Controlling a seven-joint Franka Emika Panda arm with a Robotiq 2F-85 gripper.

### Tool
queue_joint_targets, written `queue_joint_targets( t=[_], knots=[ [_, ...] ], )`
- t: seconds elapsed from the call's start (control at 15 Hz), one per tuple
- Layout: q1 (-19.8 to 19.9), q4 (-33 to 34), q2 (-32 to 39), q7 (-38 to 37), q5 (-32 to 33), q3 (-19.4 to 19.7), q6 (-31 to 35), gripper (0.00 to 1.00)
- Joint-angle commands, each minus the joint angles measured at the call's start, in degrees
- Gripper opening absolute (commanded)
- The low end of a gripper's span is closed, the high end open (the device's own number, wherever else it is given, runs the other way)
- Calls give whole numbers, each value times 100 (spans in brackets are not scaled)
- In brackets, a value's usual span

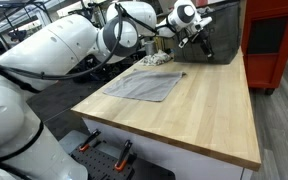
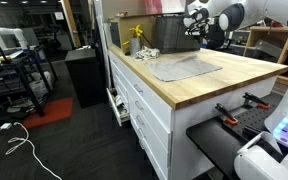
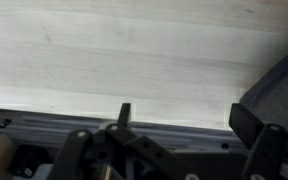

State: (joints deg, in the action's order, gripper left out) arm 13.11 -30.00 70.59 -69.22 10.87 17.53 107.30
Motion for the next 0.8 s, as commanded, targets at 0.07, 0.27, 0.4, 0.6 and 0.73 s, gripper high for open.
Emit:
queue_joint_targets(
  t=[0.07,0.27,0.4,0.6,0.73],
  knots=[
    [184,-332,-445,812,-60,-163,-219,100],
    [302,-409,-564,1113,-94,-182,-289,100],
    [372,-475,-649,1359,-85,-194,-322,100],
    [522,-586,-808,1931,-159,-339,-288,100],
    [636,-666,-932,2373,-212,-492,-262,100]
  ],
)
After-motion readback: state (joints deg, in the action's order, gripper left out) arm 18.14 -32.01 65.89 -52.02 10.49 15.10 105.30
